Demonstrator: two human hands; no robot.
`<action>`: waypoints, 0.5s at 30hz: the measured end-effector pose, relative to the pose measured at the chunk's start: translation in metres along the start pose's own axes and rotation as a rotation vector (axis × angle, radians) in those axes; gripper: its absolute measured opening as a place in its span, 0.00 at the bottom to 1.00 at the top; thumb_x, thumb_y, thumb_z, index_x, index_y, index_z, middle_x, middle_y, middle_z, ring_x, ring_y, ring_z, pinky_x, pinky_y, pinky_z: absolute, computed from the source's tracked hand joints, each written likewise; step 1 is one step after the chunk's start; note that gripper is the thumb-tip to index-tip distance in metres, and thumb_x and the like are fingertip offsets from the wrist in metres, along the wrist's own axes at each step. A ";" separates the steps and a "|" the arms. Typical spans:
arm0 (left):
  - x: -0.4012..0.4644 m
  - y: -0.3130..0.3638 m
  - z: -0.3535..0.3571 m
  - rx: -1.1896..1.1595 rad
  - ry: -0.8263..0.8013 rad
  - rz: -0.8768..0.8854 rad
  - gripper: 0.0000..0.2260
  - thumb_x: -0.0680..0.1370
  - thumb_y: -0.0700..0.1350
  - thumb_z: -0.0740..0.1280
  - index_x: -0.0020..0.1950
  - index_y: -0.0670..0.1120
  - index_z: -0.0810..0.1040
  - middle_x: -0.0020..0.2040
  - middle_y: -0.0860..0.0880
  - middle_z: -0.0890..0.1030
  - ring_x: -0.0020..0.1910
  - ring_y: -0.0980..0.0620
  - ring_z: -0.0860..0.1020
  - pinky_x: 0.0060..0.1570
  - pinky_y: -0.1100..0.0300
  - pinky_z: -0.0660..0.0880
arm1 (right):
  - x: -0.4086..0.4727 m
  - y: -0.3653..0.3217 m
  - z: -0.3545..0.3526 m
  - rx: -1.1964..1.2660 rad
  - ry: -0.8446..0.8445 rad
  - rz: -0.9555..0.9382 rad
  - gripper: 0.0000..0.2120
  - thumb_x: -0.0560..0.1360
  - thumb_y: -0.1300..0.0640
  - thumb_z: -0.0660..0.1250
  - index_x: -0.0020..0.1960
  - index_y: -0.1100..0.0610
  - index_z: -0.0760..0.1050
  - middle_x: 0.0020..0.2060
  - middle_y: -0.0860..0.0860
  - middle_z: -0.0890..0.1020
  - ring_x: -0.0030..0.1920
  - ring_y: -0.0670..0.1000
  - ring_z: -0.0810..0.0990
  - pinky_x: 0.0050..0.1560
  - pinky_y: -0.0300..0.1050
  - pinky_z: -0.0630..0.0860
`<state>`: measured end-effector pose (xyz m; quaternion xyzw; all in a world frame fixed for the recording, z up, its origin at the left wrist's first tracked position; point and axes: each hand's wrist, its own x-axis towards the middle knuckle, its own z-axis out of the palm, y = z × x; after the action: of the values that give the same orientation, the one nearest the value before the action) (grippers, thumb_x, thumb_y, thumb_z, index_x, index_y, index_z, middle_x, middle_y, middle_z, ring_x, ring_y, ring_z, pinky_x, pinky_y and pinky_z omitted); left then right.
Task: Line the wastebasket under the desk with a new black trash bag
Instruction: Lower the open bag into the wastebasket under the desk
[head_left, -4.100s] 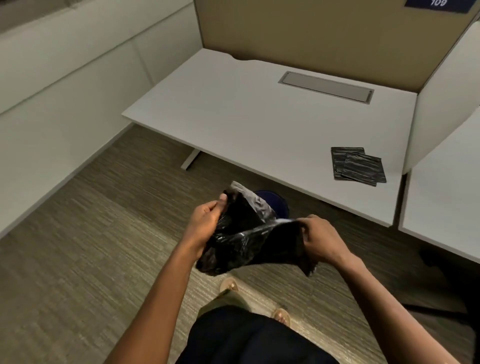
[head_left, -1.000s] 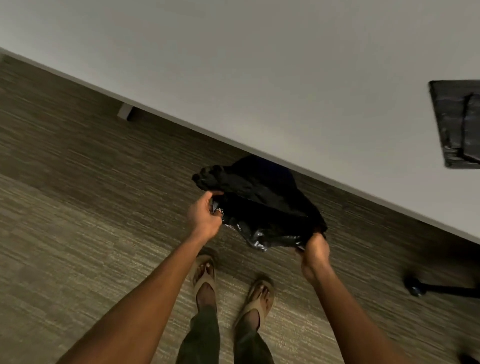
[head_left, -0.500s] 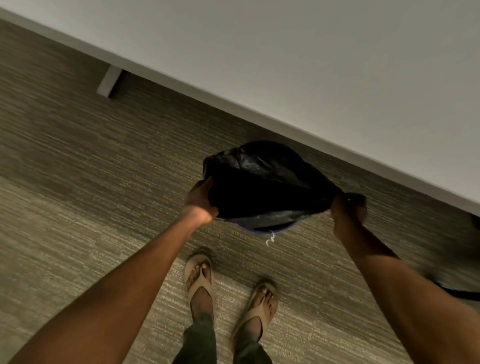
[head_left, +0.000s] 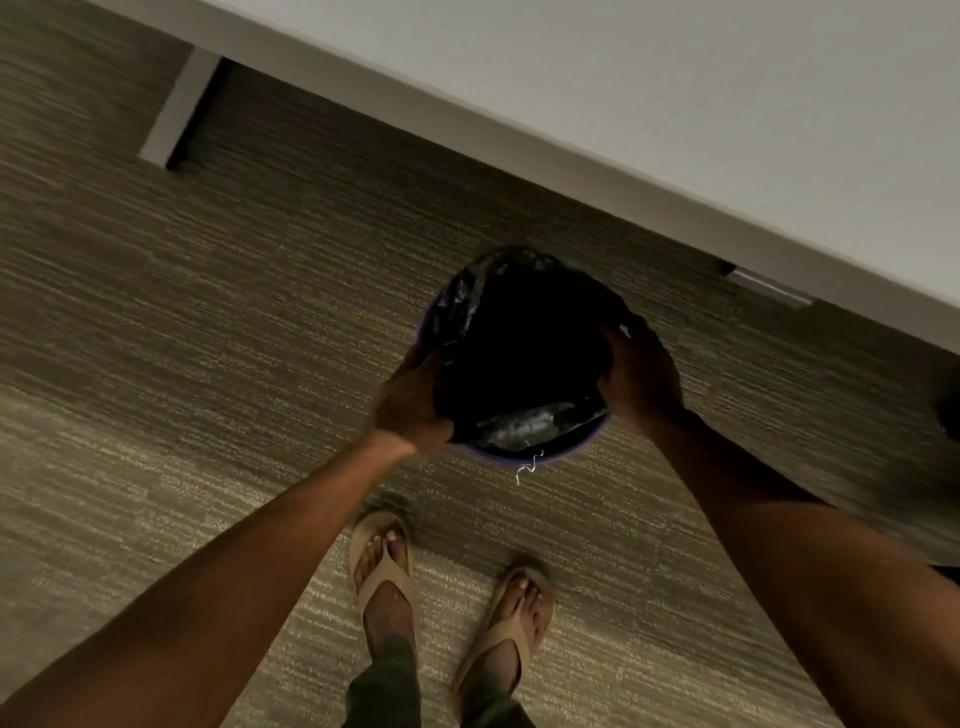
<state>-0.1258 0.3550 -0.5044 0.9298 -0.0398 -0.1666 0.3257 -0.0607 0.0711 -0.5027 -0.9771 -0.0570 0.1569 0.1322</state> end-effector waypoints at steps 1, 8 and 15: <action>0.005 -0.002 0.001 -0.049 0.106 -0.008 0.26 0.74 0.51 0.68 0.69 0.41 0.78 0.64 0.37 0.82 0.66 0.37 0.77 0.64 0.44 0.77 | 0.006 0.003 0.001 -0.009 -0.005 0.005 0.32 0.76 0.62 0.69 0.78 0.52 0.67 0.74 0.61 0.71 0.69 0.66 0.74 0.62 0.60 0.78; 0.069 -0.016 0.001 -0.004 0.362 -0.322 0.18 0.81 0.52 0.64 0.43 0.40 0.83 0.42 0.36 0.85 0.41 0.38 0.83 0.37 0.55 0.68 | 0.050 0.013 0.007 -0.161 0.016 -0.018 0.30 0.73 0.48 0.69 0.74 0.54 0.72 0.65 0.61 0.79 0.61 0.67 0.76 0.54 0.58 0.78; 0.086 -0.032 0.011 0.117 0.223 -0.305 0.18 0.77 0.45 0.69 0.67 0.45 0.79 0.61 0.38 0.82 0.61 0.33 0.79 0.57 0.43 0.77 | 0.083 0.011 0.021 -0.203 0.154 -0.025 0.26 0.82 0.40 0.54 0.74 0.52 0.71 0.56 0.62 0.84 0.52 0.67 0.83 0.47 0.55 0.78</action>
<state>-0.0501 0.3584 -0.5567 0.9551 0.1282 -0.1074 0.2448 0.0117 0.0781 -0.5488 -0.9938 -0.0742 0.0730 0.0386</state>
